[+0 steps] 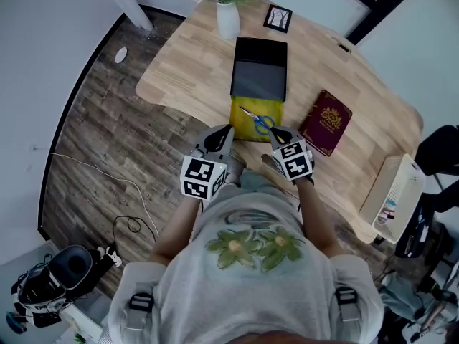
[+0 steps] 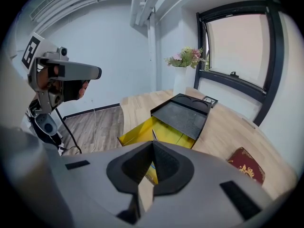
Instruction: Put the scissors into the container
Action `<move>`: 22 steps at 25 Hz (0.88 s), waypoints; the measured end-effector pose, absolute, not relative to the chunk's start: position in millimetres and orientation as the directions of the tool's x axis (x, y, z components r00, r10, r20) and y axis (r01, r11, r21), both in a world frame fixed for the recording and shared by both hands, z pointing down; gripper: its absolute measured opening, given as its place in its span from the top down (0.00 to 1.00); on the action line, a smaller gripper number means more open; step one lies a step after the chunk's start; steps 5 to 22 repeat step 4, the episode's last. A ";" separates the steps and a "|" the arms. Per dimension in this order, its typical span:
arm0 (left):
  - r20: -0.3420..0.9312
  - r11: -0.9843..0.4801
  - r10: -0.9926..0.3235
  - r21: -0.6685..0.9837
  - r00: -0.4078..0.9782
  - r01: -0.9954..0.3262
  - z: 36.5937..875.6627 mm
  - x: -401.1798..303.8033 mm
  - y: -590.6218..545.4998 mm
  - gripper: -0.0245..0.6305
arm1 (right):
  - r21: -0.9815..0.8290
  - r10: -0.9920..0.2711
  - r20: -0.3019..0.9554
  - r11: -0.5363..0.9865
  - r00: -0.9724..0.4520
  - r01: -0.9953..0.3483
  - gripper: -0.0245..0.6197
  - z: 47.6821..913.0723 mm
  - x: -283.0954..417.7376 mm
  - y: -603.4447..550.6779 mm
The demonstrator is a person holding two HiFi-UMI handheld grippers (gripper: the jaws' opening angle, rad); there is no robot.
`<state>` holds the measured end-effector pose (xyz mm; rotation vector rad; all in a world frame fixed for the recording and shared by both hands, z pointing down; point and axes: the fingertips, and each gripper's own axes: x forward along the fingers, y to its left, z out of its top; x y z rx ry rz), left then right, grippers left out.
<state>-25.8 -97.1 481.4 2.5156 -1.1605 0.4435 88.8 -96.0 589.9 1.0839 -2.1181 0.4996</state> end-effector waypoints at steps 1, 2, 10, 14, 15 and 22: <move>0.412 -0.613 -0.668 0.168 0.620 -0.772 481.1 -25.5 -96.7 0.95 | -0.025 -0.550 0.728 0.575 -0.409 -0.818 0.95 589.3 89.0 -95.4; 0.413 -0.614 -0.667 0.168 0.621 -0.771 480.8 -25.2 -96.5 0.95 | -0.026 -0.551 0.728 0.573 -0.409 -0.819 0.95 588.9 89.2 -94.9; 0.413 -0.616 -0.665 0.169 0.622 -0.770 480.2 -24.5 -96.3 0.95 | -0.028 -0.551 0.728 0.570 -0.408 -0.821 0.95 588.4 89.7 -93.9; 0.413 -0.616 -0.665 0.169 0.622 -0.770 480.2 -24.5 -96.3 0.95 | -0.028 -0.551 0.728 0.570 -0.408 -0.821 0.95 588.4 89.7 -93.9; 0.413 -0.616 -0.665 0.169 0.622 -0.770 480.2 -24.5 -96.3 0.95 | -0.028 -0.551 0.728 0.570 -0.408 -0.821 0.95 588.4 89.7 -93.9; 0.413 -0.616 -0.665 0.169 0.622 -0.770 480.2 -24.5 -96.3 0.95 | -0.028 -0.551 0.728 0.570 -0.408 -0.821 0.95 588.4 89.7 -93.9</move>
